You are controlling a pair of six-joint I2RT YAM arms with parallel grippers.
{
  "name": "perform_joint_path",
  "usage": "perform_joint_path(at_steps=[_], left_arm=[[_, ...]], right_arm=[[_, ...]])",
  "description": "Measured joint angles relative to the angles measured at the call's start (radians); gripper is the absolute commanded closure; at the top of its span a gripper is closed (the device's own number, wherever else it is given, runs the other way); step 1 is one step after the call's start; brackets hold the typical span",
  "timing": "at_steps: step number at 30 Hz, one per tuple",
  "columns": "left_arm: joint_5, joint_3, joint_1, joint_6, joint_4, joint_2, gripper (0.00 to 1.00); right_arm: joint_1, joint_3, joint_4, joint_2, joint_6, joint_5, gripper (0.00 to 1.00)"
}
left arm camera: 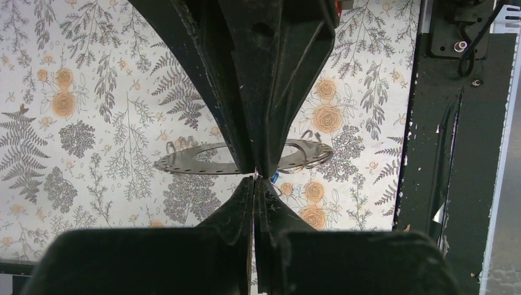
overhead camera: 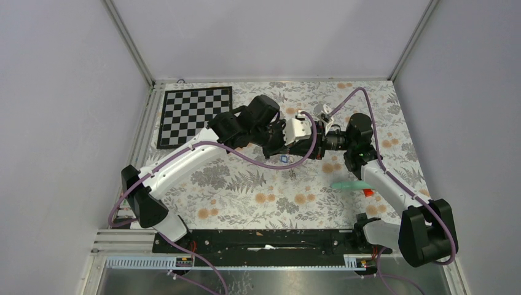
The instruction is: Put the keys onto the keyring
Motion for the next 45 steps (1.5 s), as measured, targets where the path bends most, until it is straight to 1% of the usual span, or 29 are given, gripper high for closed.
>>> perform_joint_path(at_steps=[2, 3, 4, 9, 12, 13, 15, 19, 22, 28, 32, 34, 36, 39, 40, 45], left_arm=[[0.0, 0.0, 0.001, -0.002, 0.0, 0.002, 1.0], [0.0, 0.0, 0.002, -0.002, 0.0, 0.004, 1.0], [0.0, 0.0, 0.003, -0.003, 0.001, 0.006, 1.0], [0.009, 0.0, 0.008, -0.004, 0.001, 0.006, 1.0], [0.06, 0.0, 0.039, -0.011, 0.009, 0.005, 0.93], [0.091, -0.001, 0.055, -0.018, 0.016, 0.003, 0.89], [0.163, -0.011, 0.095, -0.033, 0.043, -0.005, 0.86], [0.258, -0.049, 0.152, -0.059, 0.109, -0.041, 0.85], [0.299, -0.06, 0.164, -0.069, 0.145, -0.051, 0.86], [0.338, -0.084, 0.167, -0.087, 0.189, -0.051, 0.86], [0.363, -0.113, 0.174, -0.105, 0.229, -0.051, 0.81], [0.372, -0.127, 0.177, -0.115, 0.25, -0.051, 0.81], [0.383, -0.138, 0.18, -0.126, 0.264, -0.051, 0.85], [0.401, -0.146, 0.185, -0.141, 0.274, -0.051, 0.99], [0.404, -0.147, 0.185, -0.146, 0.275, -0.051, 1.0], [0.428, -0.151, 0.195, -0.158, 0.274, -0.051, 1.0]], right_arm=[[0.002, 0.0, 0.001, 0.001, 0.001, -0.004, 0.95], [0.002, 0.0, 0.001, 0.001, 0.002, -0.006, 0.99], [0.003, 0.0, 0.001, 0.001, 0.003, -0.009, 1.0], [0.005, 0.0, 0.006, 0.0, 0.011, -0.008, 1.0], [0.005, 0.0, 0.026, -0.001, 0.038, -0.005, 1.0], [0.005, 0.001, 0.04, -0.001, 0.051, -0.002, 1.0], [0.005, 0.005, 0.078, -0.001, 0.084, 0.012, 1.0], [0.005, 0.022, 0.146, -0.001, 0.15, 0.031, 1.0], [0.004, 0.032, 0.178, -0.001, 0.183, 0.03, 1.0], [0.003, 0.033, 0.21, 0.001, 0.23, 0.029, 1.0], [0.001, 0.033, 0.214, 0.006, 0.248, 0.029, 1.0], [0.0, 0.033, 0.215, 0.008, 0.256, 0.029, 1.0], [0.0, 0.033, 0.215, 0.011, 0.261, 0.028, 1.0], [-0.001, 0.031, 0.215, 0.012, 0.261, 0.029, 1.0], [-0.001, 0.03, 0.215, 0.012, 0.26, 0.029, 1.0], [-0.003, 0.03, 0.2, 0.011, 0.205, 0.029, 1.0]])
